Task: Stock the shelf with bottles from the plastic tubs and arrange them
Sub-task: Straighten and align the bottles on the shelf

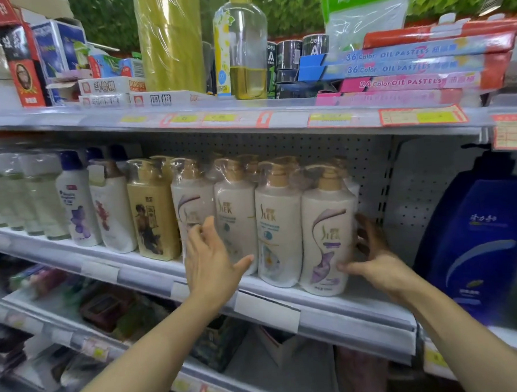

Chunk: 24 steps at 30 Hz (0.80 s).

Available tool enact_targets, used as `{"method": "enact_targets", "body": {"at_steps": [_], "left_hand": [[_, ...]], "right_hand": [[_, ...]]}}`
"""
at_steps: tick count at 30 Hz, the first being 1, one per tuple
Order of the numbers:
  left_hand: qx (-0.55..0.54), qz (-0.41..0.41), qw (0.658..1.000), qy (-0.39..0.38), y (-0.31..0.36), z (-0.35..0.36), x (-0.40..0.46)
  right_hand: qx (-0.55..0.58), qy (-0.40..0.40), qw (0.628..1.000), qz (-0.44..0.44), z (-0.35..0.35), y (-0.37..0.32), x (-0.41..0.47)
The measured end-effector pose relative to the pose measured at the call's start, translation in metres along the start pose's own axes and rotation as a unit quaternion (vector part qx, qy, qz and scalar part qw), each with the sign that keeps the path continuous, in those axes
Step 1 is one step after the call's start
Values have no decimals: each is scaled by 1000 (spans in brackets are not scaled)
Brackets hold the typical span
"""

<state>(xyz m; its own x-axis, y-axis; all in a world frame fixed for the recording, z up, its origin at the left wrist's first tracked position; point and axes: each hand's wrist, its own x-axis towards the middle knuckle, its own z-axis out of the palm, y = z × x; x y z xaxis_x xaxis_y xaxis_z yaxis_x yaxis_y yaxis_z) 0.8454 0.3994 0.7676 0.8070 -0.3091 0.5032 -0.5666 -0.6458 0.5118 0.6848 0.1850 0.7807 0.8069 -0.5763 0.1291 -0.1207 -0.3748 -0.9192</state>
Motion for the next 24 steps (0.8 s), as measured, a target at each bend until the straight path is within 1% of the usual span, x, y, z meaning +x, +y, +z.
{"method": "enact_targets", "body": {"at_steps": [8,13,18,22,24], "left_hand": [[28,-2,999,-33,18,5,-14],[43,-27,997,-55,25,1,-27],[74,-53,994,-68,29,-5,-36],[72,-65,991,-93,37,-4,-46],[68,-58,991,-101,38,-4,-51]], "right_hand": [[-55,45,997,-20,4,-1,0],[-90,44,995,-5,3,-8,-7],[-122,73,990,-14,10,-13,-24],[-124,52,991,10,19,-13,-26],[-128,60,990,17,25,-9,-23]]}}
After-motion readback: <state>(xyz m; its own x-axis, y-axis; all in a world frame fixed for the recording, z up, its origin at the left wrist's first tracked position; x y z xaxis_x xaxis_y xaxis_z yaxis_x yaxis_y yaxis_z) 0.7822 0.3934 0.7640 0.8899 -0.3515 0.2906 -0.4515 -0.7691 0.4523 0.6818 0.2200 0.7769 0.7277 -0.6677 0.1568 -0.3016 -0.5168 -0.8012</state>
